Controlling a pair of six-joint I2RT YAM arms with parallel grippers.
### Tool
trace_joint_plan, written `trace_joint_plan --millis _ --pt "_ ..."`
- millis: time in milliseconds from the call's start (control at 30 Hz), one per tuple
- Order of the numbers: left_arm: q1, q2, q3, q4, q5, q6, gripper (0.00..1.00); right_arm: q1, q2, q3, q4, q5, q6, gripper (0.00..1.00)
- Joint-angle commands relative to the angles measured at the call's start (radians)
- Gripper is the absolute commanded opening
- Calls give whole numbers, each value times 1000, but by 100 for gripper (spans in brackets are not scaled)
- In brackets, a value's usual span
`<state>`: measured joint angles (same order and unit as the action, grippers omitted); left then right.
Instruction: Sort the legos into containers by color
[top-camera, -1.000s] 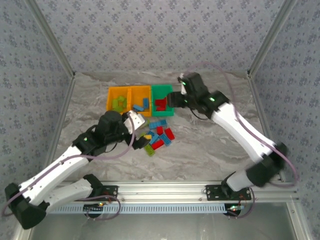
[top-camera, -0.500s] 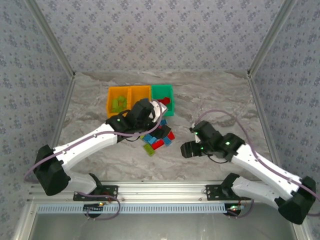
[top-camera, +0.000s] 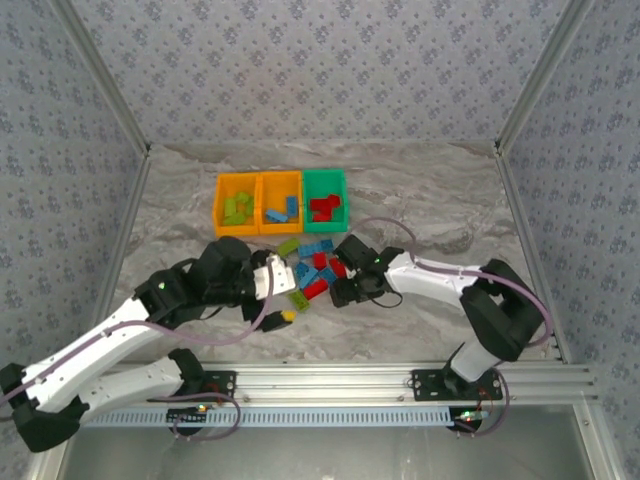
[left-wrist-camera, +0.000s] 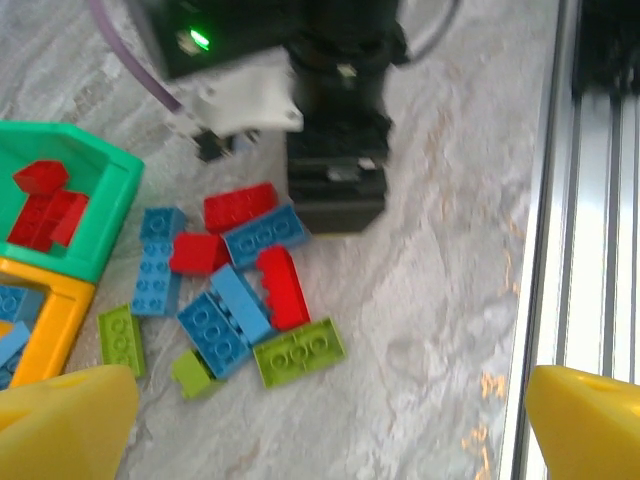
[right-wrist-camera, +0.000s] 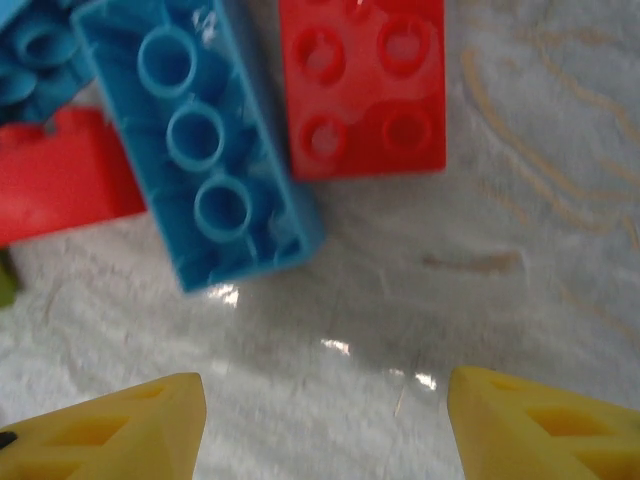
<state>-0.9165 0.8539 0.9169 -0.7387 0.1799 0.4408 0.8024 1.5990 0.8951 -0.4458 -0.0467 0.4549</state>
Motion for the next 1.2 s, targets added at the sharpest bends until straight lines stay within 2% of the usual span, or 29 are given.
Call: trace_joint_plan --millis 0,167,300,400,600,733,967,1067,1167 --pt "1 -32 -67 -59 8 121 99 -10 68 61 43 -22 -36 67" --pt "2 -20 -112 0 41 129 99 -10 137 108 40 -42 -49 67" --pt "13 7 -118 -5 22 136 99 -10 160 136 36 -44 -53 58" --pt "21 8 -132 9 32 137 99 -2 170 165 13 -50 -55 55" --pt "39 8 -143 27 65 134 99 25 151 195 -4 1 -55 65" --pt "55 15 -144 42 89 131 99 10 161 220 6 71 -54 59" --pt "68 10 -151 54 94 125 99 -1 237 279 -11 99 -49 49" --pt "68 2 -159 55 94 127 99 4 244 268 -14 64 -42 50" --pt "72 1 -162 55 96 127 99 20 237 263 -40 44 -33 58"
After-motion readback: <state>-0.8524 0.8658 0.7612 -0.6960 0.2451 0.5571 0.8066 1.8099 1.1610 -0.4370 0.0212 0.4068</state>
